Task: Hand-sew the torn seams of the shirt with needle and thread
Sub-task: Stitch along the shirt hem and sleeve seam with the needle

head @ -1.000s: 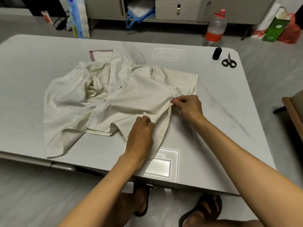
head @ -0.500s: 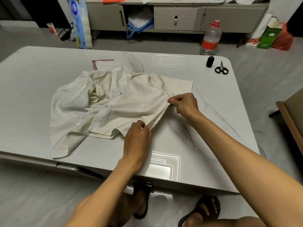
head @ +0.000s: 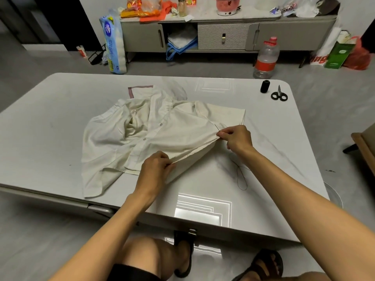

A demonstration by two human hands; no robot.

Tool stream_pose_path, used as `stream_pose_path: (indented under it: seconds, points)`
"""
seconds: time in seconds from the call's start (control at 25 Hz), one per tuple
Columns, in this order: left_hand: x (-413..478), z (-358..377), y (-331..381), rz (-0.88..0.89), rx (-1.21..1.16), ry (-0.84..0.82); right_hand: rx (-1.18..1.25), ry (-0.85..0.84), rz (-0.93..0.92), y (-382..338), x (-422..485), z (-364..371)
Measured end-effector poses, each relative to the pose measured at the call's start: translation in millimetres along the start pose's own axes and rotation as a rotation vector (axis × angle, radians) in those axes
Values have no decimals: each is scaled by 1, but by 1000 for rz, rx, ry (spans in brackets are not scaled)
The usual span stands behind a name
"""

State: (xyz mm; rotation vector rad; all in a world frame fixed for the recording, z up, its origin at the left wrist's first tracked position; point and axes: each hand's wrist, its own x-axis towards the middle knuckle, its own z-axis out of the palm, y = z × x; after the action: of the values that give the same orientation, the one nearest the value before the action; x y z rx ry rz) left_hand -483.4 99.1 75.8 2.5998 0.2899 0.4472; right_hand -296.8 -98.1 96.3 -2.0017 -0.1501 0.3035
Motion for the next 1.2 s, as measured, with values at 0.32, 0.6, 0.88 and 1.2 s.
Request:
stream_pose_path:
  seconds: [0.32,0.6,0.88,1.2]
  points:
    - [-28,6,-2,451,115,-90,-121,-32,-76,33,-13,2]
    - [-48,1,-6,-245,-483,-15,-354,10,-125,52,-29,5]
    - [-32,-13,-88,-1154,-489,287,-373,-385,-414,34,-56,51]
    - [12,-10,-132,-1226,-601,535,-322,-481,-457,51,-60,66]
